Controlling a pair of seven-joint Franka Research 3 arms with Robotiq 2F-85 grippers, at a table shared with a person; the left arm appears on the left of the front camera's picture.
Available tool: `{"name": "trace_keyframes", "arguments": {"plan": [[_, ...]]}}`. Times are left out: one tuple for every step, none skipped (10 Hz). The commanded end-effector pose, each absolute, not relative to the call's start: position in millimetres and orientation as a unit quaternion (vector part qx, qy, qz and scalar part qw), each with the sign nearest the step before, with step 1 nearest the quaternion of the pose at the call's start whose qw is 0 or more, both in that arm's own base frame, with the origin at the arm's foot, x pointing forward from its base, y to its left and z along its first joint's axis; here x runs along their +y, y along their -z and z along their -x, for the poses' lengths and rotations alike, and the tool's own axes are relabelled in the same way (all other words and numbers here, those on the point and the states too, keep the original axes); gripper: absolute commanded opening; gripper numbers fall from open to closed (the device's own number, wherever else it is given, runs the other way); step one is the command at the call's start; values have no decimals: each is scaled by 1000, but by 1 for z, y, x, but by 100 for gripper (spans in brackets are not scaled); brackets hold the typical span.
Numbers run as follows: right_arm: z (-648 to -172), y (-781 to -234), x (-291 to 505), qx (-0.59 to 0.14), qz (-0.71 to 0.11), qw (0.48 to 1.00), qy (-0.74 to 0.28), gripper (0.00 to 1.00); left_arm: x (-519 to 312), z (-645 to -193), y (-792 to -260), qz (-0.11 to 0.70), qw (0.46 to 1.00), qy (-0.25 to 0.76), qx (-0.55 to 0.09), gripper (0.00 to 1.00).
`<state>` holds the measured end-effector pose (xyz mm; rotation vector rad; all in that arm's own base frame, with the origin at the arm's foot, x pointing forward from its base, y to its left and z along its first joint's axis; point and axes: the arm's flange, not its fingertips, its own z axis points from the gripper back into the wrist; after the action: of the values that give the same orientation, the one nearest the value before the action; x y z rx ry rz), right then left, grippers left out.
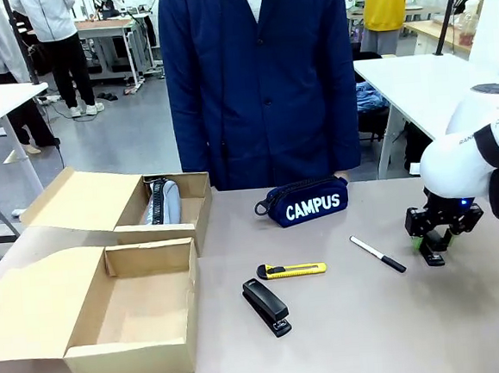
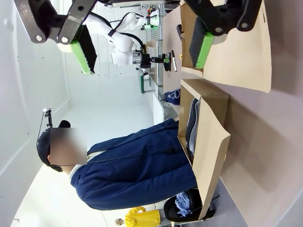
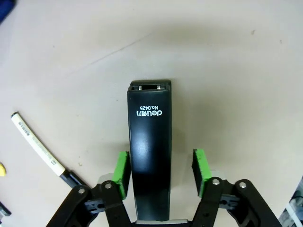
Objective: Place items inside the box.
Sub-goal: Pick up a Pencil pouch or Stapler and place it inside the Mailer Box closest to the robot.
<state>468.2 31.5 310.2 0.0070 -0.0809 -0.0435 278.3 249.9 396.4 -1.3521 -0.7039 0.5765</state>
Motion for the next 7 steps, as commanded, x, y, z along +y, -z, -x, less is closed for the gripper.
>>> {"name": "trace_keyframes", "arguments": {"plan": [[-468, -309, 30, -51, -19, 998, 11, 0, 248, -277, -399, 607, 683, -251, -319, 100], [-470, -304, 31, -52, -20, 998, 9, 0, 248, -277, -399, 607, 683, -251, -319, 100], [-470, -301, 31, -50, -13, 999, 9, 4, 248, -277, -399, 607, 683, -251, -319, 100], [-470, -300, 31, -47, -15, 999, 9, 0, 248, -277, -399, 607, 683, -251, -319, 100], [-470, -299, 30, -45, -13, 999, 8, 0, 248, -277, -399, 607, 683, -251, -319, 100], [-469, -300, 30, -48, -13, 999, 9, 0, 248, -277, -399, 607, 683, -251, -319, 100], [-467, -306, 28, -53, -12, 998, 9, 0, 248, -277, -399, 607, 683, -251, -319, 100]]}}
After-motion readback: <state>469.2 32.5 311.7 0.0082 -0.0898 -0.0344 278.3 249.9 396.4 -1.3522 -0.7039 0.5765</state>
